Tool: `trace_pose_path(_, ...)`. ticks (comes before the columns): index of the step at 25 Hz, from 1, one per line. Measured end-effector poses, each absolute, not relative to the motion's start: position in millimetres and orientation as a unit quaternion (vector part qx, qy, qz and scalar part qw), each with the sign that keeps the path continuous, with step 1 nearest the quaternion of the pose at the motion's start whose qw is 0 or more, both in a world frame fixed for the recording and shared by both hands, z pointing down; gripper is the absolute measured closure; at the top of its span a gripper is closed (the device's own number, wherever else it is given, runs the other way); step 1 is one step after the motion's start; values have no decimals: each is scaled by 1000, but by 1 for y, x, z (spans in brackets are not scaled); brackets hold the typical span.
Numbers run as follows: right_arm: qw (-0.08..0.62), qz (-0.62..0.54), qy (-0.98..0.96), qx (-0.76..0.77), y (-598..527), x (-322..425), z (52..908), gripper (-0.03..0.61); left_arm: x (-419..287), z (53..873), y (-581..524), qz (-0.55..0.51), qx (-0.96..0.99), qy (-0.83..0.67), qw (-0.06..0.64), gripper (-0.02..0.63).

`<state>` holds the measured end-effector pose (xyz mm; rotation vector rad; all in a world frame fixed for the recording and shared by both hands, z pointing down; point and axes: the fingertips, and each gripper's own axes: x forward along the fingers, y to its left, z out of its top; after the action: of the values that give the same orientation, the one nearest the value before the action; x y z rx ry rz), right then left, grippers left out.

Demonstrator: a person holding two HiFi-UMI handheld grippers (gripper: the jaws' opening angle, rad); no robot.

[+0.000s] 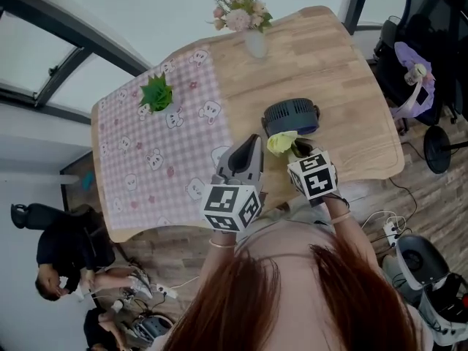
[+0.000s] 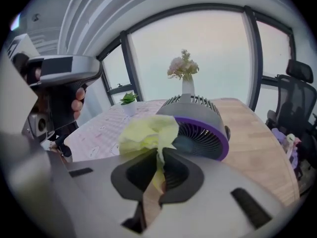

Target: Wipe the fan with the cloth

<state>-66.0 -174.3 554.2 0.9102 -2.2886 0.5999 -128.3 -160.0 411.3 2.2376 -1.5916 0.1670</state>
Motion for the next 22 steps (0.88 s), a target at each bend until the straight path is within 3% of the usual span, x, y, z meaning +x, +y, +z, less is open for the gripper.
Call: trace_pose_path(22,220,267,-839,421,-213,-47,542,557,-140,413,-161,57,785,-585,197,600)
